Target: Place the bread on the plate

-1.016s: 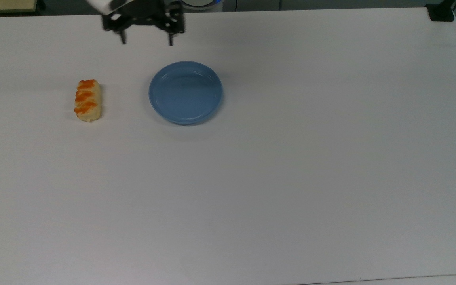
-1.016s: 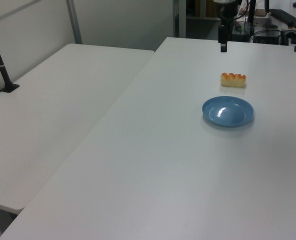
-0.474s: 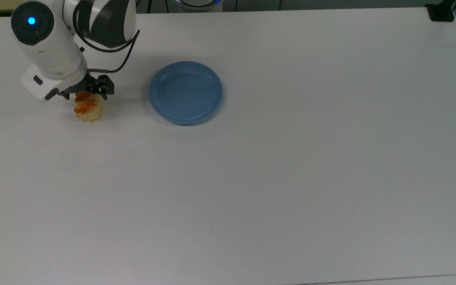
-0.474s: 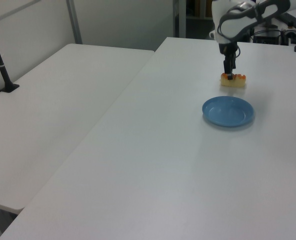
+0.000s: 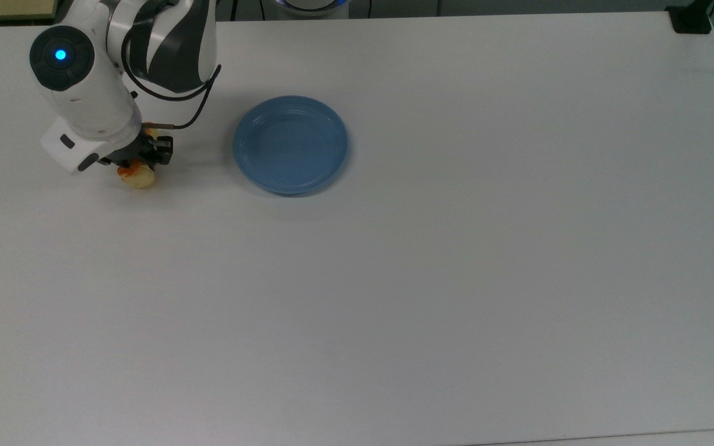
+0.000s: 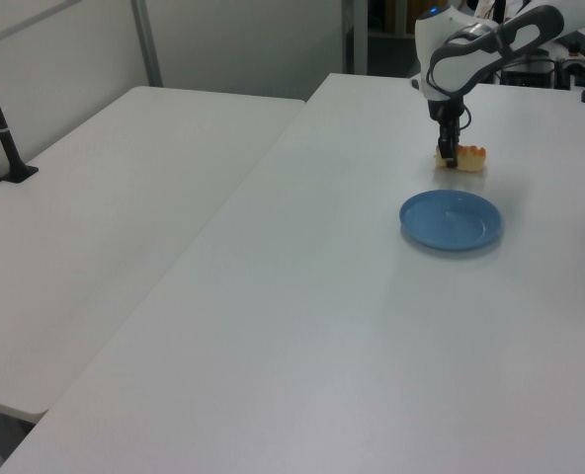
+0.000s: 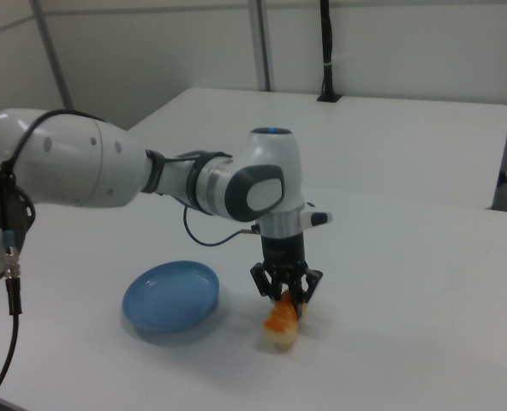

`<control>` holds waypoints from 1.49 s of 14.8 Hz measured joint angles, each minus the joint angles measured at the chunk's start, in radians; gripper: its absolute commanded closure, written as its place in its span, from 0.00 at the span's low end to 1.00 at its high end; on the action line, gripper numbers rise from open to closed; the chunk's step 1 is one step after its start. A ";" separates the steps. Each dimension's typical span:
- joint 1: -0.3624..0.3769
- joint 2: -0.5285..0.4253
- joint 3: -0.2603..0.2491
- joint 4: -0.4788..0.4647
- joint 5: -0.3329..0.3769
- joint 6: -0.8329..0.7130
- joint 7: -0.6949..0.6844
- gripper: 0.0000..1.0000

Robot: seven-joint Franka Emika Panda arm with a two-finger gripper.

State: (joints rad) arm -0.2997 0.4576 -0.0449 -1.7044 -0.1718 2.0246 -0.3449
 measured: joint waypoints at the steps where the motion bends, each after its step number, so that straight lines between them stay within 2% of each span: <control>1: 0.001 -0.014 0.001 0.003 0.000 -0.024 0.000 0.70; 4: 0.022 -0.079 0.024 0.005 0.001 -0.117 0.013 0.70; 7: 0.102 -0.126 0.069 -0.010 0.001 -0.169 0.127 0.70; 11: 0.225 -0.155 0.100 -0.090 0.001 -0.161 0.268 0.69; 15: 0.294 -0.157 0.101 -0.171 0.001 -0.076 0.357 0.61; 16: 0.299 -0.157 0.101 -0.185 0.001 -0.060 0.362 0.55; 17: 0.301 -0.157 0.101 -0.197 0.001 -0.045 0.364 0.43; 18: 0.302 -0.157 0.101 -0.206 0.001 -0.032 0.364 0.26; 19: 0.303 -0.157 0.101 -0.213 0.001 -0.025 0.364 0.00; 22: 0.306 -0.158 0.101 -0.223 0.001 -0.023 0.364 0.00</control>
State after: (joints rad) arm 0.0059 0.3000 0.0560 -1.9270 -0.1710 2.0019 0.0195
